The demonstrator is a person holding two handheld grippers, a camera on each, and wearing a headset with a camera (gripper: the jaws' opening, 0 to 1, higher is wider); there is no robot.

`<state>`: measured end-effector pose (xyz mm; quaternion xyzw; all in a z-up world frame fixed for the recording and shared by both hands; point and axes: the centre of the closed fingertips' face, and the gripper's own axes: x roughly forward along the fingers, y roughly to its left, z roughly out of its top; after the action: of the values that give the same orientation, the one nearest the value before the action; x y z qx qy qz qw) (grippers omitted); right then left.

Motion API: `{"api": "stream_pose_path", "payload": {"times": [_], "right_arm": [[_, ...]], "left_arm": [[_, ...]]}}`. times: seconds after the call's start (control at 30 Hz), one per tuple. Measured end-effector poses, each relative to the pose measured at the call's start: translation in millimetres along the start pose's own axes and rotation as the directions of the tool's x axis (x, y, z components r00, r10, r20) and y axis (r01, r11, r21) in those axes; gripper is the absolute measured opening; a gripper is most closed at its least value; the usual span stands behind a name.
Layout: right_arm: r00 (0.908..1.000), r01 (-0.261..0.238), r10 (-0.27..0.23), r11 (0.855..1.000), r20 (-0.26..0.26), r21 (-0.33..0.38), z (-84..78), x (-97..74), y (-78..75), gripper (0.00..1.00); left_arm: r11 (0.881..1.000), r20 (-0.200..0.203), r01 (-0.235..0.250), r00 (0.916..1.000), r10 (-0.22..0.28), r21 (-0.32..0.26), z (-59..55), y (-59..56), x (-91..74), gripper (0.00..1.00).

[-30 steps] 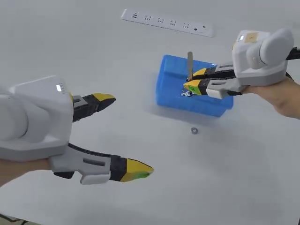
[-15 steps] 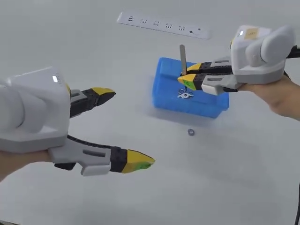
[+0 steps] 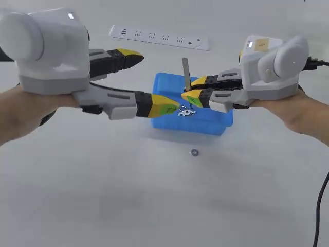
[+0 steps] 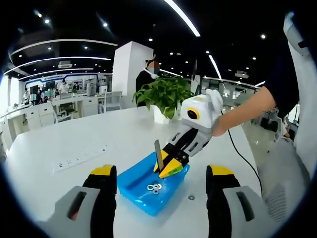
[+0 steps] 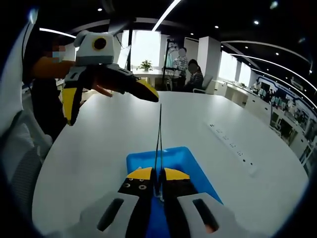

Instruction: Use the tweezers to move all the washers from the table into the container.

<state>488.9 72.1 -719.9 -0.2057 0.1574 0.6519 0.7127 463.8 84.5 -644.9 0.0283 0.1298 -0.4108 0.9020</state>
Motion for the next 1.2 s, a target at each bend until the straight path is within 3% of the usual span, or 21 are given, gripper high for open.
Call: {"api": "stream_pose_path", "payload": {"times": [0.1,0.2,0.3,0.37,0.67,0.73,0.93,0.97,1.2], "right_arm": [[0.9999,-0.007,0.007,1.000,0.014,0.003,2.3,-2.9,3.2,0.07],[0.9996,-0.013,0.013,1.000,0.026,0.004,4.3,-4.5,5.5,0.07],[0.9992,-0.023,0.022,1.000,0.032,0.005,5.1,-5.6,7.2,0.07],[0.9989,-0.032,0.032,0.999,0.035,0.007,5.1,-6.2,8.4,0.07],[0.9957,-0.075,0.074,0.997,0.055,0.018,7.9,-6.4,16.3,0.07],[0.9958,-0.075,0.074,0.997,0.054,0.012,8.3,-6.0,16.6,0.07],[0.9945,-0.090,0.090,0.996,0.053,-0.001,10.2,-4.7,23.9,0.07],[0.9948,-0.089,0.089,0.996,0.051,-0.003,10.2,-4.8,23.9,0.07],[0.9964,-0.078,0.079,0.997,0.032,-0.029,12.2,-6.9,23.6,0.08]], "left_arm": [[0.999,0.004,0.044,0.9990,-0.044,0.014,5.8,-0.7,14.1,0.65],[0.996,0.027,0.058,0.9978,-0.060,0.066,14.7,-1.3,24.9,0.63],[0.990,0.033,0.116,0.9923,-0.119,0.085,18.9,-10.3,29.9,0.46],[0.986,0.027,0.137,0.9898,-0.140,0.092,18.6,-12.7,31.2,0.35],[0.981,0.019,0.174,0.9841,-0.177,0.086,17.4,-14.0,30.2,0.19],[0.975,0.021,0.215,0.9759,-0.217,0.063,18.9,-20.1,27.1,0.09],[0.968,-0.009,0.237,0.9714,-0.237,0.081,13.5,-15.2,27.2,0.07],[0.967,-0.013,0.231,0.9730,-0.231,0.108,13.3,-14.4,27.1,0.07],[0.953,-0.040,0.226,0.9740,-0.223,0.200,15.7,-24.5,30.6,0.05]]}}
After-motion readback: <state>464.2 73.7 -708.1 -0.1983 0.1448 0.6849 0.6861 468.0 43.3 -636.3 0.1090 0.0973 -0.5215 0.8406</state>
